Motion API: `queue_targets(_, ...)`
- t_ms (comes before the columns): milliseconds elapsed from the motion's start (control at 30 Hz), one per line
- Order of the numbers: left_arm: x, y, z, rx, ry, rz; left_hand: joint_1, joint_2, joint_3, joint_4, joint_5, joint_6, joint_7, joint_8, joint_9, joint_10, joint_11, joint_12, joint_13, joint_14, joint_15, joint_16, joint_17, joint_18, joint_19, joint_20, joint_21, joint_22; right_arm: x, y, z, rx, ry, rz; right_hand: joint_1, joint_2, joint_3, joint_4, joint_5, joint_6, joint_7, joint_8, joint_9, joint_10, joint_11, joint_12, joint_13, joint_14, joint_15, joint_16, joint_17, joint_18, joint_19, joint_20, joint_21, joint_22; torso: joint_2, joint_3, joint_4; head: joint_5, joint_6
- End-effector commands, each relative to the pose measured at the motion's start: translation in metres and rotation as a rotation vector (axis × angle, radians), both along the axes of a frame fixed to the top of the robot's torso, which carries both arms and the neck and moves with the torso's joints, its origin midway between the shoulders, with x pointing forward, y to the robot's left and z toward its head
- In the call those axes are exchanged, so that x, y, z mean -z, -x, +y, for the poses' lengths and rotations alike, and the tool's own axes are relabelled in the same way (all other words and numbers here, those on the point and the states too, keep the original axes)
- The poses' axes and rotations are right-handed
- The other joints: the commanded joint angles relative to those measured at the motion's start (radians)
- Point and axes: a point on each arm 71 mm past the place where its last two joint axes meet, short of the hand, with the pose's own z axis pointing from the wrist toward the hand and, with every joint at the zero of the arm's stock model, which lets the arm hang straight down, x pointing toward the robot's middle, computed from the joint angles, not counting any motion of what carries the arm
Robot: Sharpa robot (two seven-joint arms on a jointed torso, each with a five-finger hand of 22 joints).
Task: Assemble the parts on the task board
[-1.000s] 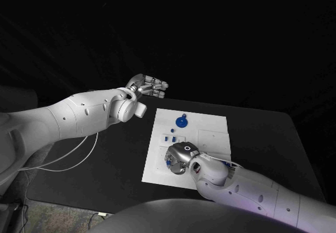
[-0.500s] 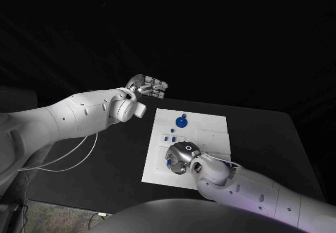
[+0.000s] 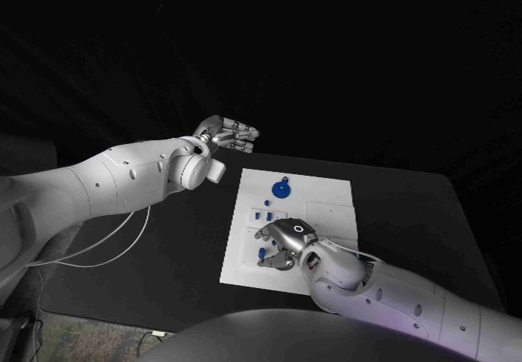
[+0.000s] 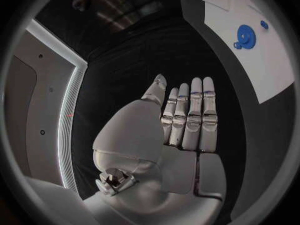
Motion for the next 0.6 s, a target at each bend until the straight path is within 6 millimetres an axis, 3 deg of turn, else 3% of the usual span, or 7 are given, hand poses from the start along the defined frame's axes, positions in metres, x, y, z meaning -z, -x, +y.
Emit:
queue_targets(33,-0.001,0.000,-0.001,0.015,0.003,-0.004,0.002,-0.001,-0.002,-0.002,0.001,-0.003,0.000,-0.002,0.001,-0.009,0.001,-0.006,0.000,-0.009,-0.001,-0.003,-0.001,0.004,-0.005,0.003,0.001,-0.001,-0.011,-0.005,-0.009,0.048,-0.074,0.004,0.007,0.006,-0.009,0.015,-0.008,-0.003,0.002,-0.003,-0.001,0.006,-0.003,0.000,0.000,0.003,0.003,-0.003,-0.001,0.014,0.039,0.007,0.008,-0.011,-0.001,0.0003,-0.0007,-0.001,0.000)
queue_targets(133,-0.002,0.000,0.001,0.012,0.002,-0.006,0.002,-0.001,-0.002,-0.002,0.001,-0.003,0.000,-0.002,0.001,-0.009,0.001,-0.006,0.000,-0.009,-0.001,-0.003,-0.001,0.004,-0.005,0.003,0.001,-0.001,-0.024,-0.016,-0.029,0.113,-0.132,0.040,-0.016,0.045,0.005,0.015,-0.040,0.053,0.045,-0.003,0.001,0.087,-0.024,0.003,-0.002,0.012,-0.012,0.010,0.007,-0.006,0.040,-0.007,0.033,-0.007,-0.002,0.0003,-0.0022,-0.005,0.000)
queue_targets(200,-0.002,0.000,0.003,0.010,0.001,-0.010,0.002,-0.002,-0.003,-0.002,0.001,-0.002,0.000,-0.002,0.001,-0.008,0.000,-0.005,0.000,-0.009,-0.001,-0.002,-0.001,0.004,-0.005,0.003,0.000,-0.002,-0.033,-0.027,-0.048,0.177,-0.186,0.091,-0.039,0.079,0.022,0.023,-0.020,0.101,0.058,0.001,0.004,0.167,-0.037,0.017,0.002,0.018,-0.021,0.022,0.016,-0.023,0.043,-0.016,0.087,0.019,-0.003,-0.0008,-0.0032,-0.009,0.000)
queue_targets(433,-0.003,0.001,0.005,0.013,0.005,-0.025,0.006,-0.002,-0.003,-0.002,0.002,0.004,-0.004,-0.002,0.001,-0.003,-0.007,-0.007,-0.001,0.019,-0.011,0.004,0.006,0.008,0.013,-0.004,0.010,0.002,-0.061,-0.059,-0.119,0.341,-0.274,0.294,-0.080,0.121,0.060,-0.007,-0.013,0.208,0.013,0.002,0.022,0.393,-0.114,0.112,0.102,0.010,-0.067,0.039,0.042,-0.066,0.034,-0.061,0.117,0.042,-0.012,-0.0035,-0.0145,-0.022,0.000)
queue_targets(500,-0.003,0.001,0.005,0.015,0.007,-0.028,0.007,-0.001,-0.003,-0.002,0.002,0.004,-0.004,-0.002,0.000,-0.002,-0.008,-0.007,-0.001,0.048,-0.021,0.009,0.015,0.010,0.030,-0.013,0.021,0.008,-0.066,-0.064,-0.137,0.370,-0.264,0.356,-0.113,0.128,0.025,-0.024,0.033,0.236,0.005,-0.002,0.043,0.331,-0.137,0.314,0.347,0.020,-0.083,0.056,0.065,-0.094,0.039,-0.080,0.142,0.057,-0.013,-0.0019,-0.0167,-0.028,0.000)
queue_targets(533,-0.003,0.001,0.005,0.017,0.008,-0.028,0.006,-0.001,-0.003,-0.002,0.002,0.005,-0.004,-0.002,0.000,-0.002,-0.008,-0.007,-0.001,0.055,-0.023,0.006,0.019,0.007,0.034,-0.017,0.025,0.010,-0.068,-0.066,-0.145,0.384,-0.253,0.382,-0.124,0.157,0.034,-0.025,0.031,0.225,-0.001,-0.005,0.051,0.276,-0.130,0.411,0.470,0.009,-0.078,0.062,0.080,-0.100,0.037,-0.085,0.151,0.064,-0.015,-0.0013,-0.0178,-0.030,0.000)
queue_targets(600,-0.003,0.001,0.005,0.019,0.009,-0.028,0.006,-0.001,-0.003,-0.002,0.002,0.006,-0.004,-0.002,0.000,-0.002,-0.008,-0.007,-0.001,0.060,-0.025,0.001,0.028,0.001,0.032,-0.021,0.030,0.013,-0.069,-0.068,-0.161,0.412,-0.215,0.429,-0.147,0.163,0.038,-0.033,0.036,0.236,-0.009,0.001,0.081,0.231,-0.136,0.549,0.644,0.010,-0.081,0.092,0.120,-0.099,0.040,-0.082,0.180,0.083,-0.018,-0.0013,-0.0203,-0.035,0.000)
